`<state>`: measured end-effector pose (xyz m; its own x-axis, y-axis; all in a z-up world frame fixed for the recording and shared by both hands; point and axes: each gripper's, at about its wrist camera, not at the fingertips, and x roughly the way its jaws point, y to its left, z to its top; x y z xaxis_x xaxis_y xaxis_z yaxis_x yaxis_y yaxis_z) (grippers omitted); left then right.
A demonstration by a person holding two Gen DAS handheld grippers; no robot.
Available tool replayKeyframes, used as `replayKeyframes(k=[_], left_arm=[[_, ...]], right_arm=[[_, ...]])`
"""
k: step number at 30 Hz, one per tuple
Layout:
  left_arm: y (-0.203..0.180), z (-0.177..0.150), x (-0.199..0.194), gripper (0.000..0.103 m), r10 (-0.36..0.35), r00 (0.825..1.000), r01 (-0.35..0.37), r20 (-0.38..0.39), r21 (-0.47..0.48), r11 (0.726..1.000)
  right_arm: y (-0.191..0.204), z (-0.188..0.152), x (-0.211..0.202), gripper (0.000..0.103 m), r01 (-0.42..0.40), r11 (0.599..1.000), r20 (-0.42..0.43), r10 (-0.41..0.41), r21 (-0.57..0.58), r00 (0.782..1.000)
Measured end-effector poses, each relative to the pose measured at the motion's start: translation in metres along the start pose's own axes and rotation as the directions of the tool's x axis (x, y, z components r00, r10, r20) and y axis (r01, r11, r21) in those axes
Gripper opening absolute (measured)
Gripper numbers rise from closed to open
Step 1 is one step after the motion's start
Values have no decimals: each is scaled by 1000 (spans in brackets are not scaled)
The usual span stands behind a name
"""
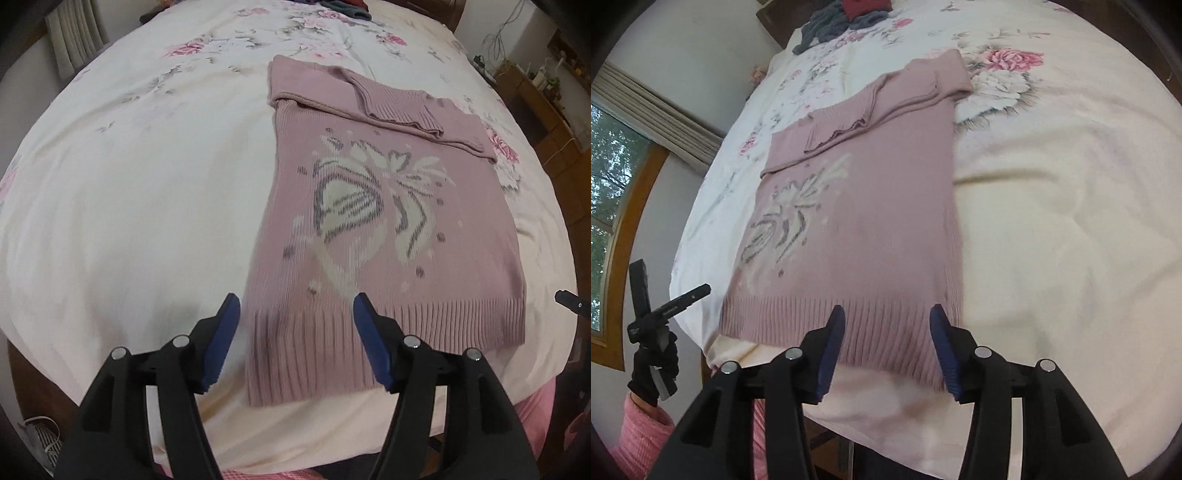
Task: Fold small clothes
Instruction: 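Grasp the ribbed hem of the pink sweater with both tools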
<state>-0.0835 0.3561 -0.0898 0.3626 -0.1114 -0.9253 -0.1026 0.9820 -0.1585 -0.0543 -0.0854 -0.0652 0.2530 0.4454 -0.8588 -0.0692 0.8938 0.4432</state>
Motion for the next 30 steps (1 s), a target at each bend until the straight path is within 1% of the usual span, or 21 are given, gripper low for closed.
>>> replayKeyframes(k=[1,4,8,10,12,14,17,20,25,30], left_arm=[[2,-3,-1,68,3,1000,-3,1,-4,1000],[12,-12,1,69,2,1000,-3,-19,-45,999],[19,-22,9,72,13,998,-16,-60,-53,998],[23,-25,15,73,8,996,-13,-87,-51,999],[25,-28,21,73,26,994,-31,-110,-43,999],[28,-31,28,74,35,991,-41,-133,-42,998],[31,-34,37,74,8,986,-16,-166,-47,999],[30,-37,46,74,11,982,-19,-191,-39,999],[32,-40,59,75,-6,977,-7,-215,-60,998],[34,-40,62,76,-31,975,14,-218,-79,997]], right_arm=[[-1,-5,-1,49,10,1000,-1,-10,-3,1000],[-2,-10,5,51,24,1000,-18,-24,5,1000],[-8,-16,13,59,50,999,-46,-49,11,998],[-13,-20,19,59,56,998,-64,-55,18,996],[-18,-22,27,59,80,996,-93,-76,36,993],[-23,-26,36,59,80,996,-117,-74,48,990],[-28,-30,46,59,76,995,-144,-66,68,987],[-33,-33,54,59,92,992,-161,-78,81,984],[-32,-37,62,59,94,993,-179,-79,76,981],[-31,-39,69,59,96,993,-191,-81,67,978]])
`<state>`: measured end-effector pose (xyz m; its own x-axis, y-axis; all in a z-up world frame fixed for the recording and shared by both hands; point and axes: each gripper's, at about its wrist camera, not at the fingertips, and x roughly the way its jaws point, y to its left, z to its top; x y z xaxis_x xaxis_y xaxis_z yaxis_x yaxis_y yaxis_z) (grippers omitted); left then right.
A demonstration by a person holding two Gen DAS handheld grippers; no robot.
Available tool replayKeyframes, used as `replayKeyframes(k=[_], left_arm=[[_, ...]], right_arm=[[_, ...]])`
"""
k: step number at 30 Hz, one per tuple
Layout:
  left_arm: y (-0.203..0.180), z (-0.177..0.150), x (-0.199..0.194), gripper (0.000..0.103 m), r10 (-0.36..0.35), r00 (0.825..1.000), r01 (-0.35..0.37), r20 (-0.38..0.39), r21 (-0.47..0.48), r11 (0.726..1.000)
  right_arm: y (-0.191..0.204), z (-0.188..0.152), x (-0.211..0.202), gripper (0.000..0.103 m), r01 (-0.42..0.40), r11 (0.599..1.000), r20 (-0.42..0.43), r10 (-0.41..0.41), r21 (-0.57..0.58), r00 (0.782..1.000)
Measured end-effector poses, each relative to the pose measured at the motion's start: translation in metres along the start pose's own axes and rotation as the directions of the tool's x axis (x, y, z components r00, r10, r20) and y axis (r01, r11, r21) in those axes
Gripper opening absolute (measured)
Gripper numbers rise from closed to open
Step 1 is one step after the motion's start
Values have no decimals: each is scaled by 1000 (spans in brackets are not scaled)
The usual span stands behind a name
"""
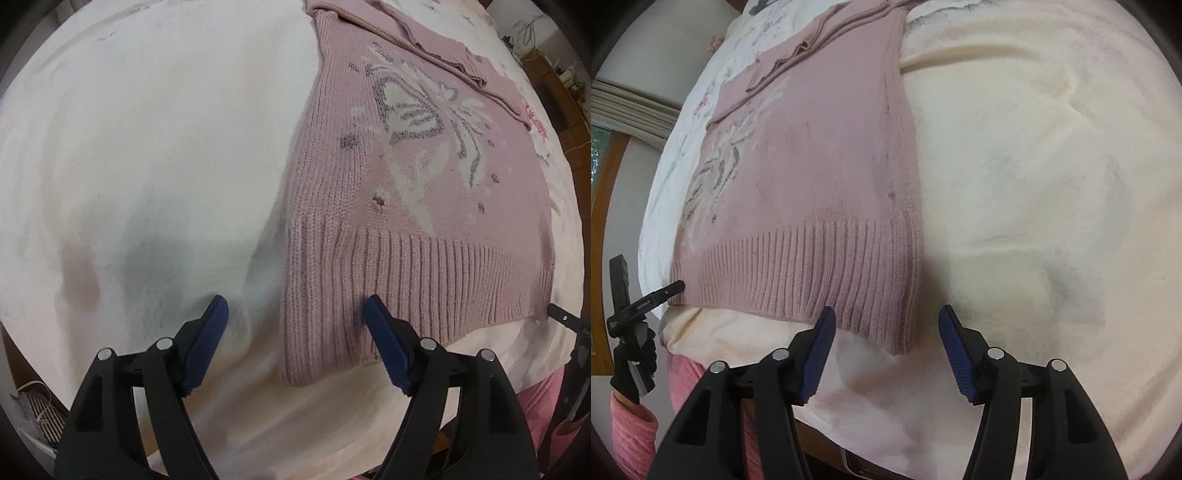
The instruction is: Fold small clothes
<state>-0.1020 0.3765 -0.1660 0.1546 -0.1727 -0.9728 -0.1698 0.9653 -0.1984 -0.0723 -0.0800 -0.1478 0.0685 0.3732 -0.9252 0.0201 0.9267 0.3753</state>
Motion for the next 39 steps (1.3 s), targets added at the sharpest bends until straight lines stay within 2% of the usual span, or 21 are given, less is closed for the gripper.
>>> replayKeyframes(k=[3,8,11,13,14,15,16,18,21,24,28,33,36,39], left_arm=[[2,1,1,75,-28,1000,28,-5,-12,1000],[0,-4,-1,62,-47,999,47,-11,-26,999],[-2,-5,-2,52,-51,999,51,-16,-21,999],[-3,-5,-4,41,-60,998,59,-18,-19,998],[-3,-4,-5,37,-73,997,72,-20,-24,997],[-4,-3,-5,27,-86,996,85,-21,-29,996],[-5,-3,-7,19,-101,995,101,-20,-32,994],[-7,0,-11,12,-124,992,123,-12,-26,992],[-9,5,-24,10,-178,984,178,10,-29,984],[-14,16,-41,9,-199,979,200,47,-18,980],[-21,40,-62,9,-246,964,249,101,-24,968],[-29,83,-74,9,-232,961,238,152,-22,971],[-28,110,-71,9,-225,961,234,164,-35,972],[-27,136,-61,9,-222,962,233,162,-54,971]], right_arm=[[0,1,1,59,-2,1000,-2,2,0,1000],[0,1,6,57,1,1000,-11,-1,-8,1000],[0,1,10,48,-1,1000,-18,1,-10,1000],[0,1,10,40,0,1000,-20,0,-14,1000],[0,2,10,30,-3,1000,-24,3,-17,1000],[0,2,10,16,-9,1000,-31,8,-16,999],[-1,3,9,11,-26,1000,-34,26,-14,999],[1,5,4,11,-101,995,-29,101,-7,994],[7,11,-9,11,-138,990,-12,138,-27,990],[11,25,-31,11,-228,974,26,228,-17,973],[13,53,-56,10,-288,958,79,287,-1,955],[15,98,-74,10,-284,959,121,280,13,952],[10,124,-73,10,-293,955,120,287,39,950],[3,153,-62,10,-277,958,102,270,67,957]])
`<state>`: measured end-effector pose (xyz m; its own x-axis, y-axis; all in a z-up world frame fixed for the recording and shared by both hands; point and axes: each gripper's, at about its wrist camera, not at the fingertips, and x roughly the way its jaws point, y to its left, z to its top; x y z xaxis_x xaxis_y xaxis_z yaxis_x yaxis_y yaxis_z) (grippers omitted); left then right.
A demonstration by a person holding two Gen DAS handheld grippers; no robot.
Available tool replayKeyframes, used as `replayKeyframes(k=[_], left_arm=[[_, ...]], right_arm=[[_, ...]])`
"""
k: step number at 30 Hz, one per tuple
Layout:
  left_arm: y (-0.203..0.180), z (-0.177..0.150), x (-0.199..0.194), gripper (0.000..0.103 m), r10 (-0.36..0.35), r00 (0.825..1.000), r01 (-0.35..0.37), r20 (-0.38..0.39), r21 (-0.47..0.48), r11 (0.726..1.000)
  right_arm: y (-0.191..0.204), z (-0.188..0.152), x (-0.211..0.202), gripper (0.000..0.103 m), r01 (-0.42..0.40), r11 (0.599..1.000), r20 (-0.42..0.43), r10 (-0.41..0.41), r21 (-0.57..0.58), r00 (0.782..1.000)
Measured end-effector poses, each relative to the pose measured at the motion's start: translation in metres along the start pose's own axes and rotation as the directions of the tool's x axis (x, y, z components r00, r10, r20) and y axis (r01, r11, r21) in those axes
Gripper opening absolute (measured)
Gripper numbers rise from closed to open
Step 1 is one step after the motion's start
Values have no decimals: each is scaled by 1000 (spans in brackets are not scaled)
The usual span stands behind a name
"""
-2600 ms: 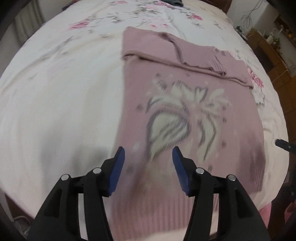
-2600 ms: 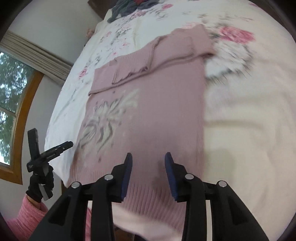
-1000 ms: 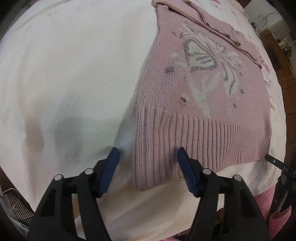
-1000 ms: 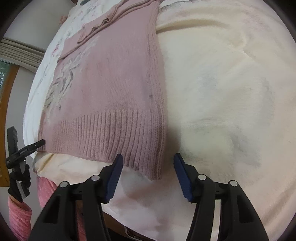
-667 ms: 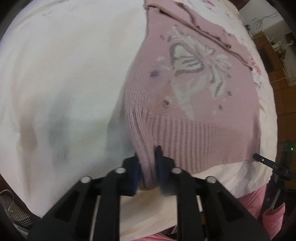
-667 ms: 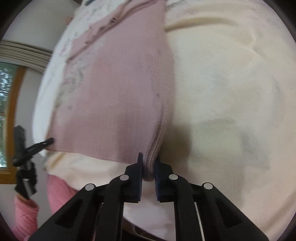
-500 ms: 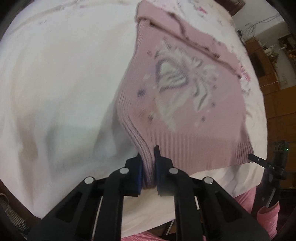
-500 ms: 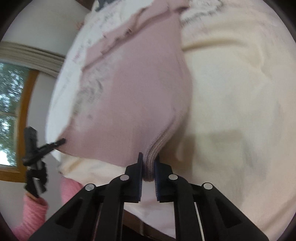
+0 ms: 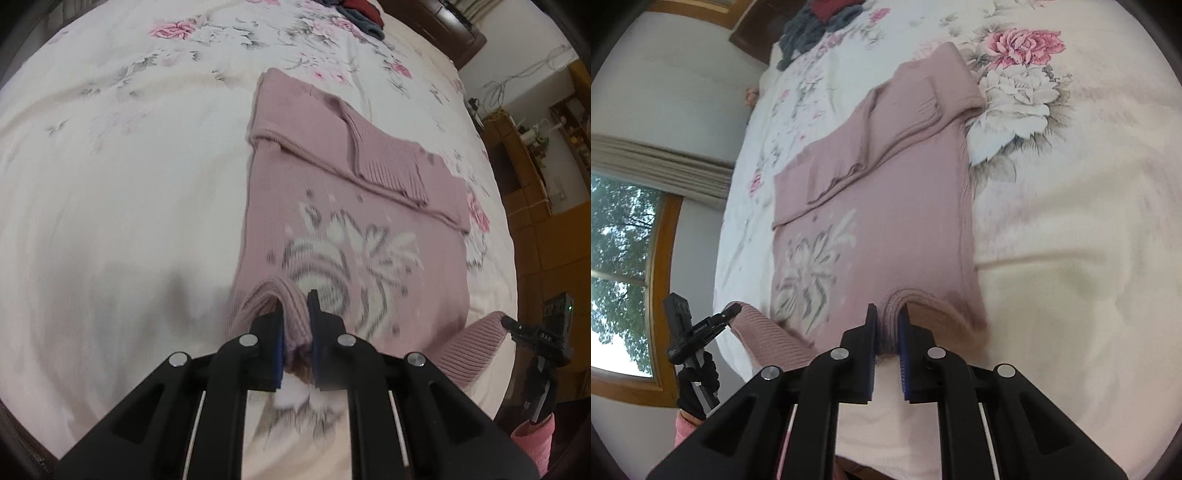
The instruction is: Fold small clothes
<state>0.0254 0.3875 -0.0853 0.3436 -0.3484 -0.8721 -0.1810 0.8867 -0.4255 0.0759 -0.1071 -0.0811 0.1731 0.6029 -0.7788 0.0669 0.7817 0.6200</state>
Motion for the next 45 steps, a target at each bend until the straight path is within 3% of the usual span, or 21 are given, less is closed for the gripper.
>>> replayKeyframes(k=[8,14,20,22,29,31,35,42,45], left_arm=[[12,48,45,10,46,999,-47,-20,-48,998],[23,66,66,16,14,998,-19,-54,-84,996],[35,62,54,29,-70,997,65,-36,-127,990],[39,60,46,48,-56,998,53,-19,-135,989],[38,61,21,51,-14,999,16,37,-58,998],[31,61,23,59,4,999,-4,37,-13,1000],[13,59,42,61,54,999,-54,2,96,994],[-2,57,85,62,146,988,-134,-50,189,973],[-5,57,93,56,178,983,-167,-40,200,966]], right_arm=[[-22,59,29,10,26,997,-19,-24,68,1000],[-35,78,49,11,71,994,-44,-68,86,997],[-33,76,42,20,99,994,-26,-98,49,995],[-33,78,38,23,99,994,-21,-98,41,995],[-18,76,21,24,136,990,17,-135,-27,991],[-10,75,18,25,153,985,26,-152,-74,988],[3,75,23,51,215,963,46,-211,-164,977],[8,75,59,52,248,933,-6,-259,-260,966],[8,75,78,52,267,922,-28,-286,-281,958]])
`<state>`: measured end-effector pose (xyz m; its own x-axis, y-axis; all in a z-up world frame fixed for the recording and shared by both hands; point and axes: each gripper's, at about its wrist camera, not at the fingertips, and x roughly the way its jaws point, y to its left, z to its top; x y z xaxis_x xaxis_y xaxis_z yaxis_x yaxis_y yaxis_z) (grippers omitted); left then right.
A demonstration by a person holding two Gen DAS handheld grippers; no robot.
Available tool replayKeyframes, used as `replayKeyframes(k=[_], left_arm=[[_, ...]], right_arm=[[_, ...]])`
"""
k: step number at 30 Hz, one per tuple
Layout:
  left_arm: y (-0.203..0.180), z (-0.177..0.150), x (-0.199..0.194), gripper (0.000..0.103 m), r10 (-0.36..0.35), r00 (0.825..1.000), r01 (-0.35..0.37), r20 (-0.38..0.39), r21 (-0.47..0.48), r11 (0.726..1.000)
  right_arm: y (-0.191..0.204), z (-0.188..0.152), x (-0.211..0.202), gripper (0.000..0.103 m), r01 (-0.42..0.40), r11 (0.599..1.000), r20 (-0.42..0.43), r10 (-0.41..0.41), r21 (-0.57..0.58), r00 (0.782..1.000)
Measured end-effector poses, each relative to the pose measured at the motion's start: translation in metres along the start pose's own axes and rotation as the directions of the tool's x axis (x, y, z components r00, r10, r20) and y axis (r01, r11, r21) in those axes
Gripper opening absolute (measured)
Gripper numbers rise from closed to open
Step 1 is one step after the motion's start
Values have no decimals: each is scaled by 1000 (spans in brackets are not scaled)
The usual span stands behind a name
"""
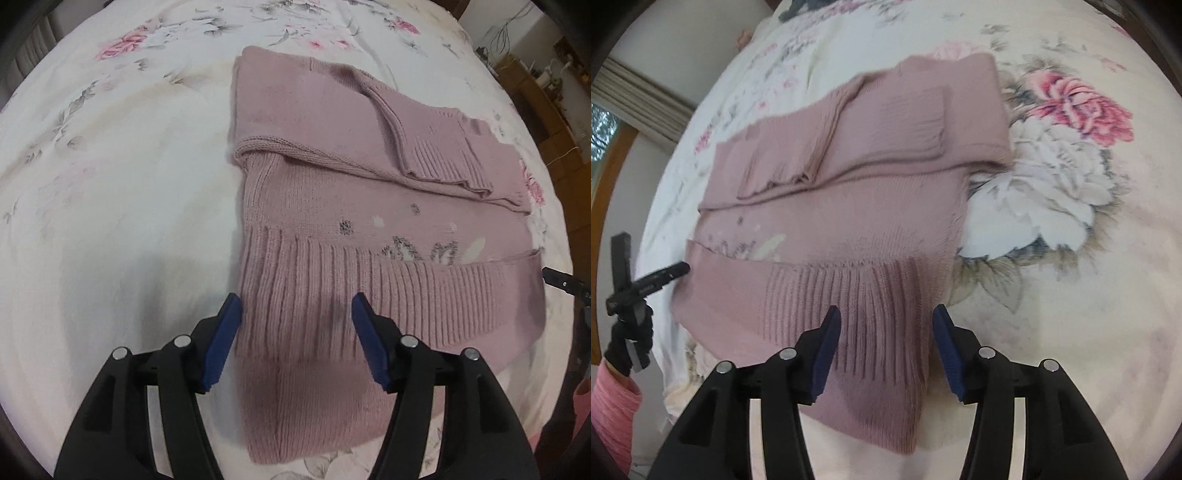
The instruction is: Fold small clothes
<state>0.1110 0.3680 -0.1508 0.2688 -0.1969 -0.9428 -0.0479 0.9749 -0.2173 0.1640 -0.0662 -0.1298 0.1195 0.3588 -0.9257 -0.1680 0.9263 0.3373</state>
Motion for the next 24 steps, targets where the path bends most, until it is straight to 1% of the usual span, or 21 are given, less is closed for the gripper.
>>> replayKeyframes(k=[1,2,3,4,5,6,7,9,11,14,15,17,19,20,21,22,23,24], left_arm=[[-1,0,1,46,13,1000,-13,3,1,1000],[-2,0,2,42,25,1000,-25,7,4,1000],[-3,-1,2,31,38,999,-38,11,8,999],[-4,-2,2,26,45,999,-45,14,11,999],[-4,-3,0,18,42,999,-43,20,11,999],[-4,-4,-2,11,33,999,-33,28,8,999],[-4,-5,-5,11,26,999,-26,38,5,1000],[-4,-9,-16,10,8,997,-9,73,2,1000],[-9,-14,-26,10,1,995,-3,99,15,1000],[-18,-23,-37,10,-27,992,20,126,52,998],[-20,-24,-36,10,-23,992,15,123,60,998],[-21,-23,-29,10,5,994,-13,106,70,997],[-19,-18,-17,14,34,996,-39,81,68,997],[-19,-15,-9,14,63,996,-68,70,74,995],[-19,-15,-9,17,63,996,-68,70,74,995],[-18,-12,-5,26,74,995,-80,65,82,993],[-19,-10,-1,30,77,996,-81,53,92,992],[-20,-9,2,34,81,995,-86,51,97,992]], right_arm=[[1,1,6,52,7,1000,-10,-7,-4,1000],[2,1,10,52,19,1000,-16,-19,-11,1000],[4,0,13,44,32,999,-18,-32,-18,999],[7,-1,15,38,58,998,-19,-59,-36,998],[9,-2,16,24,73,996,-19,-74,-51,997],[10,-3,15,13,70,996,-17,-71,-56,997],[11,-5,12,12,51,997,-8,-51,-61,999],[15,-9,3,11,39,996,17,-38,-74,999],[19,-13,-10,11,11,996,41,-7,-87,999],[19,-22,-23,11,-67,995,56,72,-79,996],[18,-23,-25,11,-72,995,57,76,-76,995],[17,-21,-22,11,-56,996,48,60,-70,997],[12,-17,-12,12,-43,998,28,44,-47,999],[10,-14,-7,16,-37,999,19,38,-34,999],[10,-13,-4,17,-34,999,12,34,-29,999],[9,-11,2,18,-31,999,3,31,-24,1000],[9,-11,5,21,-29,999,-1,29,-24,1000],[9,-11,8,27,-27,999,-6,27,-26,1000]])
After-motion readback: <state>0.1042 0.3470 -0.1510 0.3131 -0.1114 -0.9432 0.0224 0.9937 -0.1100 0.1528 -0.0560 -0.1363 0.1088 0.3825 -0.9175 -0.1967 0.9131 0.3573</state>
